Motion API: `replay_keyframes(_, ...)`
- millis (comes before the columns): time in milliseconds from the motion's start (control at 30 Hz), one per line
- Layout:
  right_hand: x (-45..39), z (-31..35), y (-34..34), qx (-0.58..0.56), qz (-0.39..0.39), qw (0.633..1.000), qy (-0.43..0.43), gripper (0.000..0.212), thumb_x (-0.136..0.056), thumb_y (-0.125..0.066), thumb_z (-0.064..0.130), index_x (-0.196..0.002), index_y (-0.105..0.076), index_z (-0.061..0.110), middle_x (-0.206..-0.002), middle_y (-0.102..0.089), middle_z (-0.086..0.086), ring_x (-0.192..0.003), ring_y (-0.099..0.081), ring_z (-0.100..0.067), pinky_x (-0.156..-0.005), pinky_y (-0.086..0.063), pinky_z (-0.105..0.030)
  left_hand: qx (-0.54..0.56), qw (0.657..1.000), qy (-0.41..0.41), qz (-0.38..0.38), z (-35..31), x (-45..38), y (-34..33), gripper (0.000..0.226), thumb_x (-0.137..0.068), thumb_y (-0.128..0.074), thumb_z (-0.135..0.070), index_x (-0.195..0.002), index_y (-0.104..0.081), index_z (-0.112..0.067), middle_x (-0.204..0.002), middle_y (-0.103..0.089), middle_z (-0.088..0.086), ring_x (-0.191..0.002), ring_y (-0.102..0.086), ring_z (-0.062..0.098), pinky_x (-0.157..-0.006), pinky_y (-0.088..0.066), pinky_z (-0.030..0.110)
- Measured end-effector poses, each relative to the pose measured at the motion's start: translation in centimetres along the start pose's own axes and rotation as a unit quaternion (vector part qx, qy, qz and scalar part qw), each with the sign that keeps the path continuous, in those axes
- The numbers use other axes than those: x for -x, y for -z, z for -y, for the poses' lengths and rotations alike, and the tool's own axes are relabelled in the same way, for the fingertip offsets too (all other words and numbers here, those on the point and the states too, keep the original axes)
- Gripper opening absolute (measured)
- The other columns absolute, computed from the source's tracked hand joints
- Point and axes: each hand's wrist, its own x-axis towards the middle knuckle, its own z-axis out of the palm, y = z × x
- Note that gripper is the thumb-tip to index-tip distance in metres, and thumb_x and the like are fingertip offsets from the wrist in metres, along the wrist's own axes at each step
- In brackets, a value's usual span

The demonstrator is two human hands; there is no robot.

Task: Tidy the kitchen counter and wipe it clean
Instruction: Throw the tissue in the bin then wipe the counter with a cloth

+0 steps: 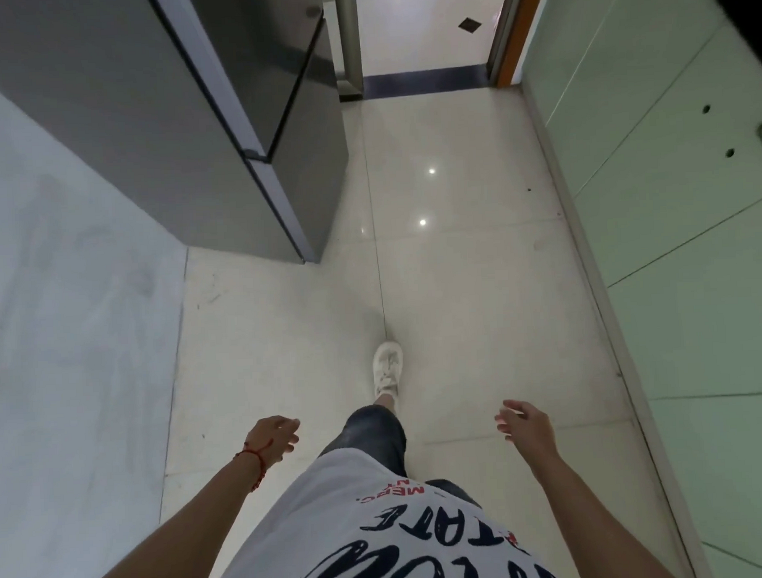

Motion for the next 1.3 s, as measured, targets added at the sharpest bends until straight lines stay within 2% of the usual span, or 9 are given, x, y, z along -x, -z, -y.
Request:
replay_keyframes(233,-10.7,11.7,1.9,-0.01,-0.023,0.999,-0.031,0.025,-0.089,-0.053,0.01,-0.113,-0.058,0.001,-0.089,-0.065,-0.014,-0.076,-0.061,-0.023,-0.083,-0.048,-0.039,-0.023,1.0,-0.003,0.006,-16.5,-8.9,0.7,0.028,-0.09,-0.053,-0.021,-0.103,-0.06,0.003,-0.088,-0.062,0.016,-0.078,-0.056,0.025,-0.061,-0.04,0.025)
replay_keyframes(400,-17.1,19.1,4.3,-0.019,-0.042,0.998,-0.043,0.026,-0.089,-0.054,0.009,-0.112,-0.059,0.002,-0.089,-0.065,-0.014,-0.073,-0.061,-0.021,-0.084,-0.049,-0.04,-0.056,0.995,-0.078,0.022,-32.4,-13.4,0.2,0.03,-0.091,-0.05,-0.017,-0.105,-0.059,0.008,-0.09,-0.061,0.017,-0.079,-0.055,0.025,-0.052,-0.042,0.019)
replay_keyframes(567,-23.6,24.2,7.4,-0.045,-0.049,0.995,-0.069,0.027,-0.088,-0.054,0.011,-0.113,-0.059,0.002,-0.097,-0.065,-0.015,-0.077,-0.062,-0.023,-0.079,-0.049,-0.036,-0.077,0.987,-0.135,0.039,-46.9,-16.8,-2.8,0.03,-0.092,-0.049,-0.017,-0.109,-0.057,0.007,-0.094,-0.061,0.017,-0.082,-0.056,0.025,-0.057,-0.04,0.019)
replay_keyframes(700,-29.9,28.5,10.3,-0.053,-0.043,0.995,-0.074,0.026,-0.089,-0.053,0.01,-0.113,-0.058,0.002,-0.093,-0.065,-0.015,-0.077,-0.062,-0.024,-0.077,-0.048,-0.035,-0.092,0.983,-0.152,0.042,-55.8,-19.6,-6.2,0.031,-0.092,-0.048,-0.019,-0.11,-0.057,0.004,-0.095,-0.061,0.016,-0.086,-0.057,0.025,-0.063,-0.044,0.025)
replay_keyframes(767,-33.0,31.4,12.1,-0.057,-0.037,0.995,-0.077,0.025,-0.089,-0.053,0.01,-0.112,-0.058,0.002,-0.091,-0.065,-0.014,-0.077,-0.061,-0.024,-0.077,-0.047,-0.035,-0.092,0.985,-0.146,0.034,-59.0,-20.4,-7.6,0.032,-0.092,-0.048,-0.02,-0.112,-0.057,0.004,-0.096,-0.062,0.017,-0.085,-0.057,0.025,-0.065,-0.044,0.027)
replay_keyframes(933,-40.5,39.4,16.8,-0.054,-0.033,0.997,-0.05,0.024,-0.087,-0.053,0.01,-0.11,-0.059,0.005,-0.087,-0.066,-0.011,-0.071,-0.062,-0.019,-0.085,-0.049,-0.04,-0.098,0.988,-0.117,0.029,-65.1,-21.7,-11.1,0.032,-0.093,-0.047,-0.017,-0.113,-0.056,0.005,-0.095,-0.061,0.015,-0.087,-0.057,0.025,-0.061,-0.043,0.018)
replay_keyframes(1133,-47.2,48.3,20.4,-0.064,-0.036,0.997,-0.022,0.022,-0.087,-0.053,0.01,-0.108,-0.06,0.006,-0.088,-0.066,-0.012,-0.076,-0.062,-0.024,-0.077,-0.047,-0.036,-0.081,0.993,-0.077,0.02,-70.6,-24.1,-12.8,0.033,-0.093,-0.048,-0.018,-0.114,-0.055,0.007,-0.101,-0.063,0.021,-0.086,-0.057,0.026,-0.059,-0.043,0.019)
replay_keyframes(1200,-49.3,50.6,20.7,-0.069,-0.033,0.997,-0.021,0.022,-0.088,-0.053,0.01,-0.108,-0.06,0.006,-0.089,-0.065,-0.013,-0.078,-0.062,-0.025,-0.076,-0.047,-0.036,-0.087,0.994,-0.065,0.025,-72.4,-25.5,-12.8,0.033,-0.093,-0.048,-0.019,-0.113,-0.056,0.005,-0.104,-0.064,0.023,-0.086,-0.058,0.027,-0.062,-0.044,0.022)
replay_keyframes(1300,-52.7,53.9,20.9,-0.081,-0.032,0.996,-0.026,0.022,-0.088,-0.052,0.008,-0.108,-0.059,0.005,-0.09,-0.064,-0.014,-0.079,-0.061,-0.026,-0.074,-0.045,-0.034,-0.094,0.994,-0.049,0.033,-76.0,-28.3,-12.8,0.033,-0.092,-0.049,-0.022,-0.112,-0.057,0.003,-0.099,-0.064,0.018,-0.086,-0.059,0.028,-0.076,-0.046,0.032)
